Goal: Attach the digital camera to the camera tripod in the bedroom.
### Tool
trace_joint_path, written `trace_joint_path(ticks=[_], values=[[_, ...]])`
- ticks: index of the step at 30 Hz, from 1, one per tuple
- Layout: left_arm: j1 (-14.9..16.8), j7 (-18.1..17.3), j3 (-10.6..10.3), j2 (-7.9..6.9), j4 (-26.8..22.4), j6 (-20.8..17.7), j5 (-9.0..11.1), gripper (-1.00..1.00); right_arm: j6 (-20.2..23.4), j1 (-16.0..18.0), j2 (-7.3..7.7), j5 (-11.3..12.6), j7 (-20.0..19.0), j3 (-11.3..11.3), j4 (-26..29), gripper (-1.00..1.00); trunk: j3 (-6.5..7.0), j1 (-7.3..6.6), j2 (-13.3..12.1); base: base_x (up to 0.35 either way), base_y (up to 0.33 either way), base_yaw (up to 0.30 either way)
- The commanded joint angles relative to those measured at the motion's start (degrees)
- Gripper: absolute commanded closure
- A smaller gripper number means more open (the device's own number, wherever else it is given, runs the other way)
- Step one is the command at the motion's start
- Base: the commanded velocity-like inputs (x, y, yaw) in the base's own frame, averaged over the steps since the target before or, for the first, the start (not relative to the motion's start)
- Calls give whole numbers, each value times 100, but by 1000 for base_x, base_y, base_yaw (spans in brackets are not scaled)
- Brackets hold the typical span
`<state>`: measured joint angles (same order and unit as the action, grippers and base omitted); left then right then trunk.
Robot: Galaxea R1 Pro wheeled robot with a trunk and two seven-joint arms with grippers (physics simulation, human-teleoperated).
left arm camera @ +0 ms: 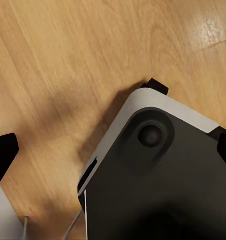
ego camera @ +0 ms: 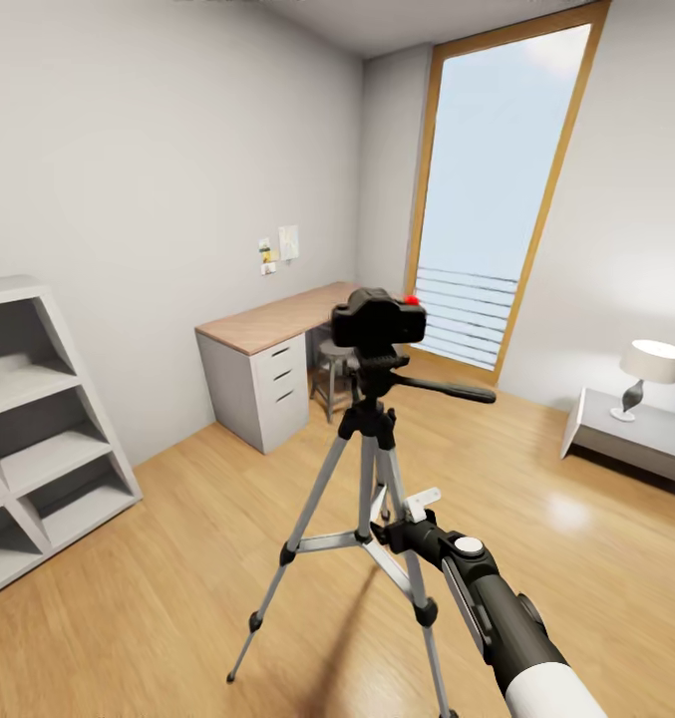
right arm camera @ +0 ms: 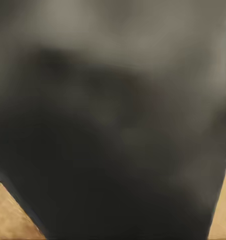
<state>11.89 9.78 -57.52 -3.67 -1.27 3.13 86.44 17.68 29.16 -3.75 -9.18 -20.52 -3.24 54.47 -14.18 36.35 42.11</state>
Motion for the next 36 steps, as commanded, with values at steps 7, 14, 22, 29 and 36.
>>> trace_joint_path(ticks=[7,14,22,29,36], values=[[-1,33,-49,-3,-14,12,47,-100,25,2,-2,-57,-35,7,11,-100,-8,-2,6,-113,0,0],[-1,33,-49,-3,-14,12,42,-100,25,2,-1,-57,-39,7,11,-100,-8,-2,6,-22,0,0],[-1,33,-49,-3,-14,12,41,-100,20,2,1,-58,-34,7,11,-100,-8,-2,6,-4,0,0],[3,33,-49,-3,-14,12,41,-100,17,2,5,-55,-32,9,11,-100,-8,-2,6,0,0,0],[3,33,-50,5,-14,12,42,-100,10,2,15,-59,-10,26,11,-100,-8,-2,6,0,0,0]])
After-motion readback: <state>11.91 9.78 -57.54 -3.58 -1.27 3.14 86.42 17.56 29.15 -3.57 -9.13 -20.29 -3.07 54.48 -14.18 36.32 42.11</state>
